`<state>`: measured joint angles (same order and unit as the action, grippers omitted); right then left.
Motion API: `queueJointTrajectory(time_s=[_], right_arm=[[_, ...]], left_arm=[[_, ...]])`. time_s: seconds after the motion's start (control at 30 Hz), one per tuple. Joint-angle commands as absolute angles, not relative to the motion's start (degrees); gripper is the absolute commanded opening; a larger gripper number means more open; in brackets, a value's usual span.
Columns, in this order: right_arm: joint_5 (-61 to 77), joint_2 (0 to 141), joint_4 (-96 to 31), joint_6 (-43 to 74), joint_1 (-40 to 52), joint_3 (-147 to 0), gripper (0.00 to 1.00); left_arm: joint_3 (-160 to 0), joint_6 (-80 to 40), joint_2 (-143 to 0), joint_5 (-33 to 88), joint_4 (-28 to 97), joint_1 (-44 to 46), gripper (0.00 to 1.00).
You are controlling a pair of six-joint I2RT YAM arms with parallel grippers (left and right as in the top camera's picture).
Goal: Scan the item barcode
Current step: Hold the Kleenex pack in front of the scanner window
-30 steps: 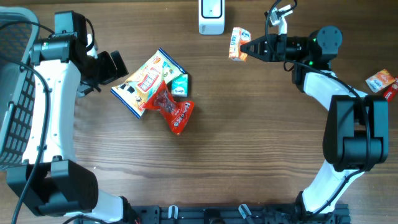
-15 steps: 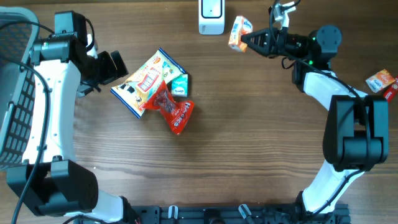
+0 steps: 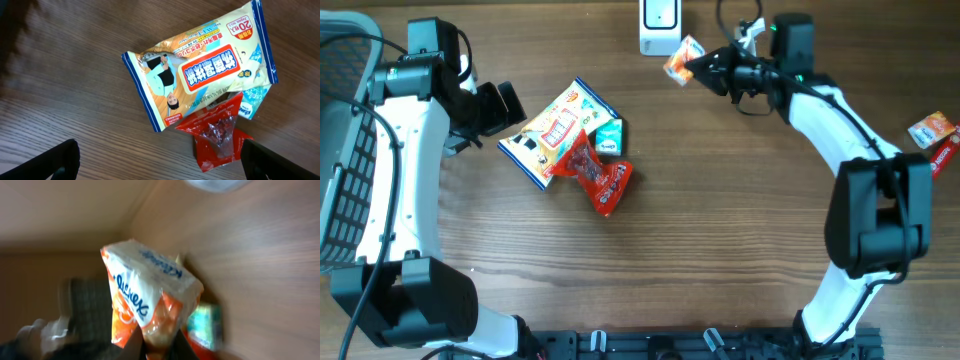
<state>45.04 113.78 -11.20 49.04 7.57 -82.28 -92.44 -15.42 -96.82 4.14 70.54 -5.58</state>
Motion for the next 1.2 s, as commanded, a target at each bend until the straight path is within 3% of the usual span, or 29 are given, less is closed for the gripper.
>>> queueJointTrajectory(time_s=[0.0,0.13,0.4,1.17], right_arm=[[15.6,112.6,-22.9,32.7,12.4,-90.6,0.04],[-3.1,112.6,-31.9,30.6,16.8,-94.2,0.04],[-24.3,112.9,-32.7,26.5,23.7,-94.2,0.04],[-27.2,120.8,-1.0,15.0,25.1,-96.9,0.05]], left_arm=[[-92.1,-15.9,-97.2,3.7,70.5,-5.7,1.0],[-92.1,-15.9,-97.2,3.7,70.5,-5.7,1.0],[-92.1,-15.9,-97.2,3.7,70.5,-5.7,1.0],[-92.1,-15.9,-97.2,3.7,70.5,-5.7,1.0]])
